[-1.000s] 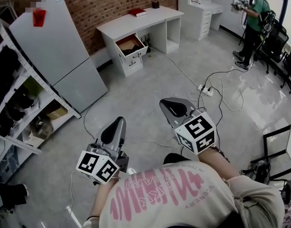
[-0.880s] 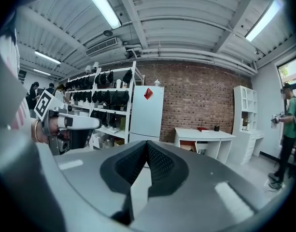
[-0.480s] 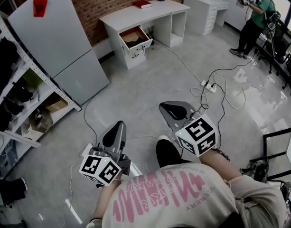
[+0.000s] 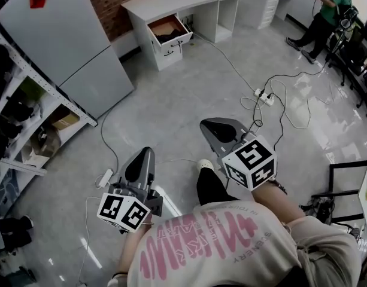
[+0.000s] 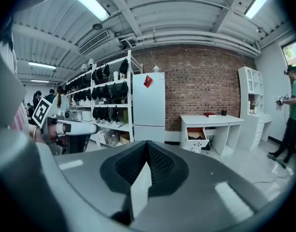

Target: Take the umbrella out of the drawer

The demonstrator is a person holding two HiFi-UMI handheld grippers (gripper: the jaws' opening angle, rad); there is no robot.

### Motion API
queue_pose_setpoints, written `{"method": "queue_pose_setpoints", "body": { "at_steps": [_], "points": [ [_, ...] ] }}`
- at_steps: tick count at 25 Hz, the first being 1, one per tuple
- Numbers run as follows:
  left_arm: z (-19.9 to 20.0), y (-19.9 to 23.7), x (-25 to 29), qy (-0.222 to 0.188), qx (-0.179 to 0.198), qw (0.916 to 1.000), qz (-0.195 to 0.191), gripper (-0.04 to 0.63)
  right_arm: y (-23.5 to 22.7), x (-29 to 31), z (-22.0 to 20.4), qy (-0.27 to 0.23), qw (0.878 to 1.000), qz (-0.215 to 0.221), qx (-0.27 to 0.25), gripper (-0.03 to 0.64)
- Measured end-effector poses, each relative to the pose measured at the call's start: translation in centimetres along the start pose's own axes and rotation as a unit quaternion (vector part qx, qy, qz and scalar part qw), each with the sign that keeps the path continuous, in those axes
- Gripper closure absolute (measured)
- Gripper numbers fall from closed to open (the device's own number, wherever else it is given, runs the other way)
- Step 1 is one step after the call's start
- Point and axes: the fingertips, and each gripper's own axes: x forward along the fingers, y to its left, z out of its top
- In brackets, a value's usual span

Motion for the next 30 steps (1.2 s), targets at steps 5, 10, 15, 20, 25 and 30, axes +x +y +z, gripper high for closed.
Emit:
{"method": "queue_pose_setpoints", "body": {
  "at_steps": [5, 10, 15, 20, 25, 30],
  "points": [
    [1.3, 1.1, 2.8, -0.007, 0.005, 1.0000, 0.002, 0.588, -2.4, 2.0, 1.3, 0.001, 1.000, -0.002, -0.015, 0.604],
    [2.2, 2.7, 6.2, -0.012, 0.002, 0.9999, 0.011, 0.589, -5.7, 4.5, 2.1, 0.003, 1.000, 0.003, -0.021, 0.604],
    [3.8, 4.3, 10.9, -0.015, 0.003, 0.9997, 0.018, 0.588, -9.8, 7.7, 3.8, 0.006, 1.000, 0.011, -0.023, 0.604],
    [4.8, 5.8, 15.8, -0.015, 0.003, 0.9996, 0.024, 0.588, -14.5, 10.5, 5.0, 0.004, 1.000, 0.014, -0.023, 0.604],
    [5.7, 6.7, 20.8, -0.016, 0.008, 0.9996, 0.022, 0.588, -19.1, 12.7, 6.1, -0.001, 1.000, 0.016, -0.020, 0.604],
    [6.3, 7.1, 25.4, -0.013, 0.014, 0.9997, 0.017, 0.588, -23.5, 14.3, 6.6, -0.004, 1.000, 0.010, -0.017, 0.604]
  ]
}}
